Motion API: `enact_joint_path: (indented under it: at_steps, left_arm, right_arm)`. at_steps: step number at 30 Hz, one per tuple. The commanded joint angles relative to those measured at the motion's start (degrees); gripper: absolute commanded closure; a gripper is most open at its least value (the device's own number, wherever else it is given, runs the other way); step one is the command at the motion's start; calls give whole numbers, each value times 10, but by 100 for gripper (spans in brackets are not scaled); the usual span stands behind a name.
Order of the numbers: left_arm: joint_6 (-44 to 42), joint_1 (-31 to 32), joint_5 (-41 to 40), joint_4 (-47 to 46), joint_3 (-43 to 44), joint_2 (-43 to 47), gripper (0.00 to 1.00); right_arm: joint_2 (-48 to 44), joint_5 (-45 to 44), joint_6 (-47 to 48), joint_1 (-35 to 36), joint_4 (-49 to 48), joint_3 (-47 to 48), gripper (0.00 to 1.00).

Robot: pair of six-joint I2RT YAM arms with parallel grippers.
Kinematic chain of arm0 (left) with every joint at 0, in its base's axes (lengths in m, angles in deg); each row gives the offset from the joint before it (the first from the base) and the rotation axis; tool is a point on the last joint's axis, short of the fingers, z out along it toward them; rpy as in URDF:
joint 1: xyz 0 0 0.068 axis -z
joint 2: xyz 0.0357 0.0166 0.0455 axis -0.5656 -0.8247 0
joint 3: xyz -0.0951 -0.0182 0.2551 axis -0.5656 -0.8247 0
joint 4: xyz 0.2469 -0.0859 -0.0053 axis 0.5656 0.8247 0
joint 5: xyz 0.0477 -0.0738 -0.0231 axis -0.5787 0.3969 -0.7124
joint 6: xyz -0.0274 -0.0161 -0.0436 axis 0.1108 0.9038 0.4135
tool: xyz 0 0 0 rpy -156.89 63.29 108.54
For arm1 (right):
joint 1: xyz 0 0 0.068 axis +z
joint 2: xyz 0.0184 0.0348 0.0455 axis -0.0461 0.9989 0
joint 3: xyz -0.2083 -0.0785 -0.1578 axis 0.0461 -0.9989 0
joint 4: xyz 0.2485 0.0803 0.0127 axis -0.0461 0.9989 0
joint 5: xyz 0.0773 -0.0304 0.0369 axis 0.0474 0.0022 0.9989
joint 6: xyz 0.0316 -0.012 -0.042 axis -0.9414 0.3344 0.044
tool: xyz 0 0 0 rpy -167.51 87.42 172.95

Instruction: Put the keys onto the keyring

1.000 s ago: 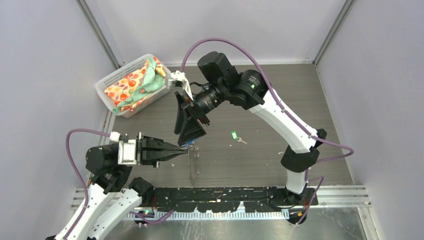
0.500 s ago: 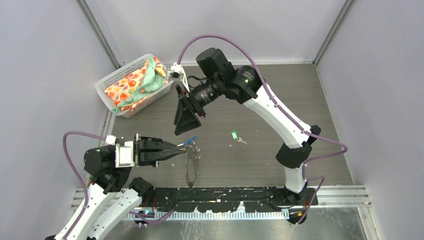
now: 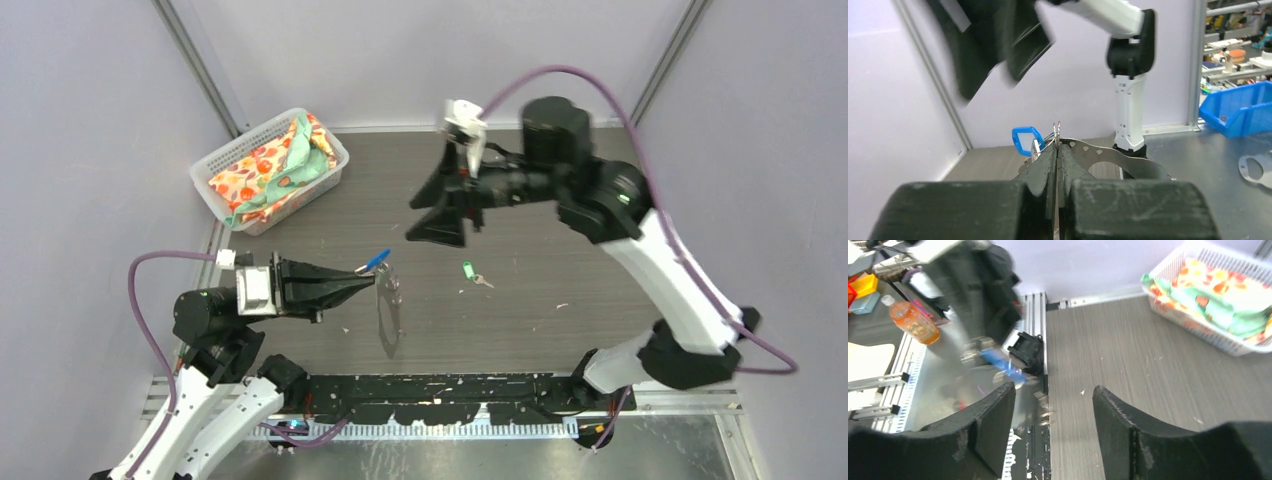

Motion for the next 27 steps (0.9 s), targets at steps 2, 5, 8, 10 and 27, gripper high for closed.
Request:
enact_joint_path:
  at_steps: [2,5,8,10,27]
  left_arm:
    - [54,2,-95,13,28,-24,100]
    - [75,2,-114,0,40,-47,100]
    - [84,2,-111,-6,44,-57,100]
    - [88,2,-115,0,44,-58,100]
    - [87,2,-101,0,36,-45,100]
  right_arm:
    - [-110,31,18,6,-28,-56,45]
    - [-104,71,-4,9,-36,-84,47]
    - [-80,85,-4,22,-36,-82,47]
    - [-69,91,-4,24,-47,-75,48]
    - [-31,138,-30,24,-98,-61,52]
